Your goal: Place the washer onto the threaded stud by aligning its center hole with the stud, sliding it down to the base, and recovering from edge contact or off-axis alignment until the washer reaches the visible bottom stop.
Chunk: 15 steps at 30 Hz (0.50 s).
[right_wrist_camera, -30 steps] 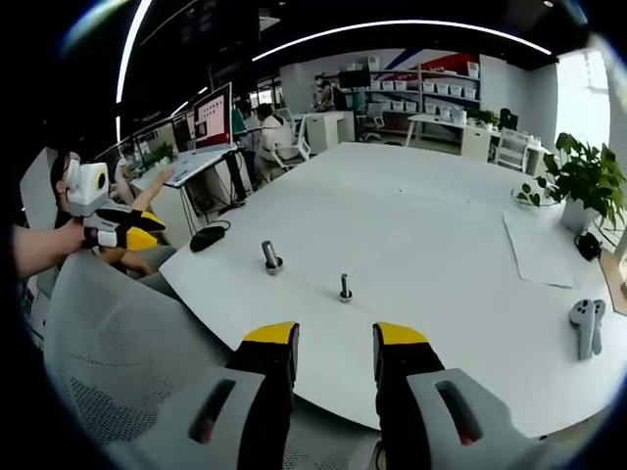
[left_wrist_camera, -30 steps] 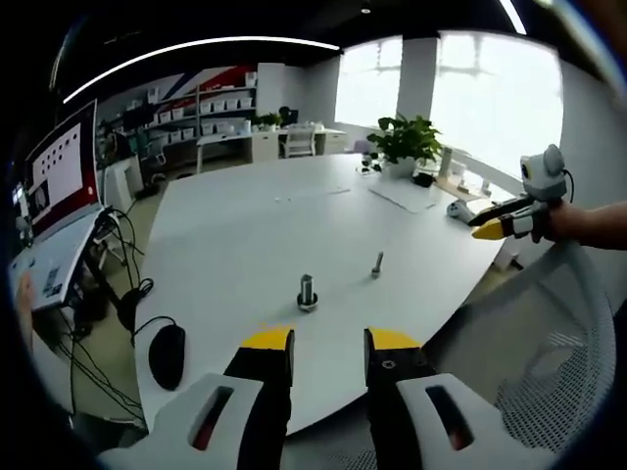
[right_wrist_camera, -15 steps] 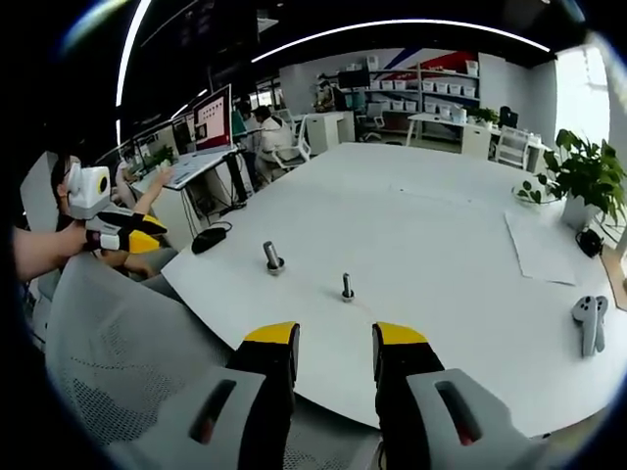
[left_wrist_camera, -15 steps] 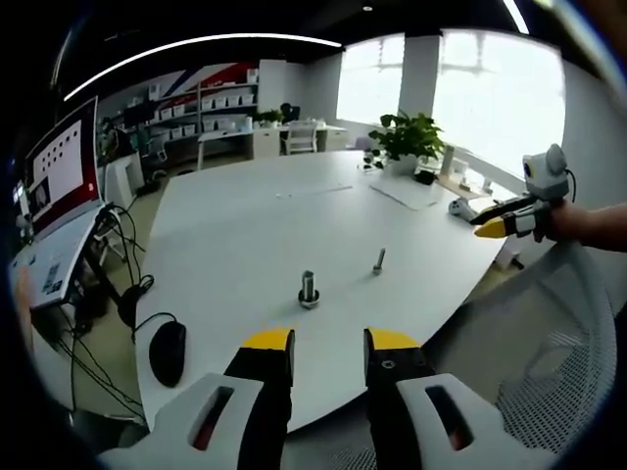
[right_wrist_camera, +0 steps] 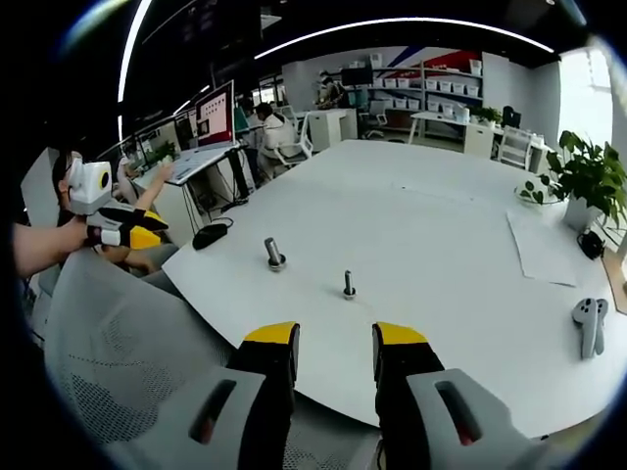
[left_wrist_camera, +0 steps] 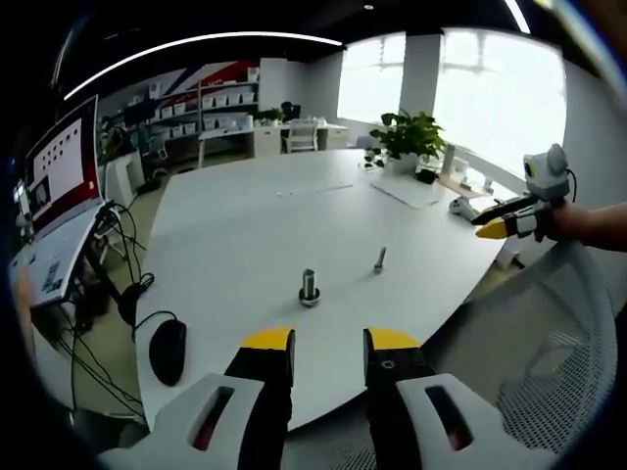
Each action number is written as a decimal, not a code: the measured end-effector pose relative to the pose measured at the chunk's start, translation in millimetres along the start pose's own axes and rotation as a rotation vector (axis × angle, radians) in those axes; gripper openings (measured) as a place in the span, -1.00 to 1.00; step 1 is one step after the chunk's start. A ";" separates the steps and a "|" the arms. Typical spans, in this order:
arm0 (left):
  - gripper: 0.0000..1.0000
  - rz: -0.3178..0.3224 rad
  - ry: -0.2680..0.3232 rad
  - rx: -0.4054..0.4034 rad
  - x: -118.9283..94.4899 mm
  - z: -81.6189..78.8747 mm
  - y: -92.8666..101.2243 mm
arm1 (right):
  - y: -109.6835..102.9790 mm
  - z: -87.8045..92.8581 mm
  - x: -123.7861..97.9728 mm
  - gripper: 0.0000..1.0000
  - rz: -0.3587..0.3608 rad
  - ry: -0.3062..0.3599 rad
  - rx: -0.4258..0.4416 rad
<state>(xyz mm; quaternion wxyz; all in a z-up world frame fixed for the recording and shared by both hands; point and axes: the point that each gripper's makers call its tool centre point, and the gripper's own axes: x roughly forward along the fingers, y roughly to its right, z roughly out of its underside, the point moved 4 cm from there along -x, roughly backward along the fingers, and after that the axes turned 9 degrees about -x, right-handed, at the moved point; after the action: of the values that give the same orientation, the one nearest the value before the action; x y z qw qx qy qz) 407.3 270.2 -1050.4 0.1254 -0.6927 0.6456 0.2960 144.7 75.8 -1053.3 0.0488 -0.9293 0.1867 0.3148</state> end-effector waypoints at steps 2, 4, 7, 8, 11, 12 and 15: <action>-0.48 0.001 0.004 -0.001 0.9 0.2 -2.1 | -0.6 -0.1 -0.8 -0.35 0.002 0.002 0.001; -0.48 0.000 0.002 -0.004 -2.2 -1.2 6.8 | -0.3 -0.3 -1.2 -0.35 0.003 0.005 0.007; -0.48 0.000 0.001 -0.005 -1.2 -0.9 3.7 | -0.6 -1.2 0.3 -0.35 0.002 0.004 0.003; -0.48 0.001 -0.003 -0.006 -0.7 -0.4 2.9 | -0.6 -1.1 0.0 -0.35 0.002 0.004 0.004; -0.48 0.001 -0.006 -0.001 -0.8 -0.5 4.2 | 0.4 -0.4 0.3 -0.35 0.004 0.003 0.008; -0.49 0.003 -0.006 -0.002 -0.8 -0.8 4.4 | 0.9 -0.3 0.3 -0.35 0.005 0.003 0.010; -0.49 0.005 -0.005 -0.010 -1.6 -1.6 5.7 | 1.1 -0.1 0.0 -0.35 0.007 0.004 0.010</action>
<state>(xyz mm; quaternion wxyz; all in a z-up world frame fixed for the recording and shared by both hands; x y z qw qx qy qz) 402.2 269.9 -1047.0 0.1229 -0.6909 0.6457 0.3011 144.4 74.8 -1053.3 0.0519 -0.9290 0.1916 0.3124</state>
